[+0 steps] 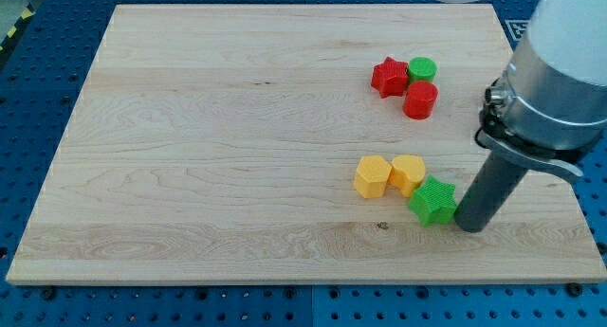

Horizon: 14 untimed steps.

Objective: Point at the red star

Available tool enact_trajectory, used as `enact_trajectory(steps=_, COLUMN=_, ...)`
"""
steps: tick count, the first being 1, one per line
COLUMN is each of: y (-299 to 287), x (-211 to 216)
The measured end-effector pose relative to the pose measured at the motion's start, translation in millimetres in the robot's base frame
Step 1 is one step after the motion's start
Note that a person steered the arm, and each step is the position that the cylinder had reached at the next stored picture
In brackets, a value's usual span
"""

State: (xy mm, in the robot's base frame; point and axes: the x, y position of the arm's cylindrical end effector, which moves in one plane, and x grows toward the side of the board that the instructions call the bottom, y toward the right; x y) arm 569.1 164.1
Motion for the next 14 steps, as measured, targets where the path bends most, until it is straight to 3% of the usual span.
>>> enact_trajectory(steps=3, y=-44.5, x=1.9)
enact_trajectory(steps=5, y=-7.0, x=-18.4)
enact_trajectory(steps=7, y=-6.9, x=-67.2)
enact_trajectory(steps=9, y=-68.3, x=-111.8)
enact_trajectory(steps=11, y=-119.8, x=-248.8)
enact_trajectory(steps=12, y=-103.0, x=-286.4)
enact_trajectory(steps=13, y=-55.0, x=-287.7)
enact_trajectory(steps=14, y=-43.2, x=-282.8)
